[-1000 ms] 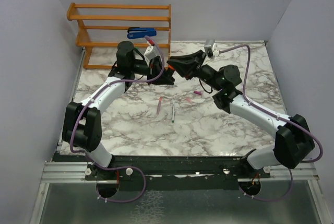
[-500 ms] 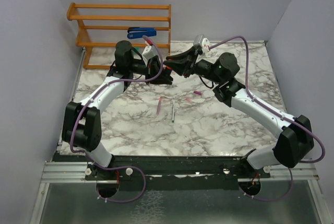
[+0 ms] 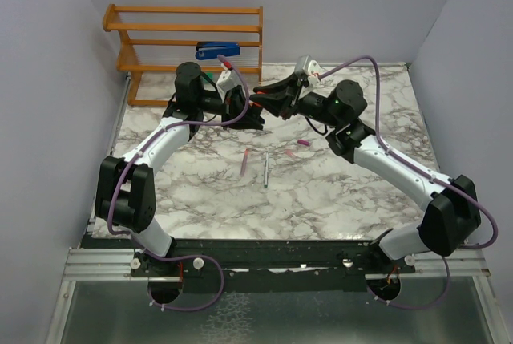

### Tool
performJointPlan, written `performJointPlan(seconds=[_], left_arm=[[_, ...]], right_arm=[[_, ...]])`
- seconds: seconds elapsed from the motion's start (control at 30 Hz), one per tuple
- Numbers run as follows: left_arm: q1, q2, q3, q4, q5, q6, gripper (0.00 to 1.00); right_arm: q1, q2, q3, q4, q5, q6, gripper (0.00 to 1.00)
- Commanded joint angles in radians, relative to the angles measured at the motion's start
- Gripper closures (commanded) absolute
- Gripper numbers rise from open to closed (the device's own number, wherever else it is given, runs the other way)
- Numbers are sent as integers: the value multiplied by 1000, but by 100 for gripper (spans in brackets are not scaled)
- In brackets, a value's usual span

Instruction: Insert the pens into the pen caps

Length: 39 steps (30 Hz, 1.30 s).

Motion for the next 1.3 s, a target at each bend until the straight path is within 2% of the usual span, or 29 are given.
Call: performJointPlan(seconds=[0.0,0.2,0.57,0.87,1.03,1.27], left_arm=[[0,-98,176,181,-247,-75,100],[1,-106,170,179,-283,-64,100],[4,-119,182,181,-296,-58,100],[4,-117,200,182,-299,-65,100],[6,-128,193,183,-300,-59,100],[16,-130,186,184,-298,-57,100]], right_arm=[[116,188,-210,-595,-391,81,99],[117,185,-257,-513,-392,122,99],[118,195,-275,-538,-398,109,99],[133,240,-273,-465,-401,147,99],[136,246,-248,-508,-392,120,99],[137,208,-317,-514,-371,121,99]])
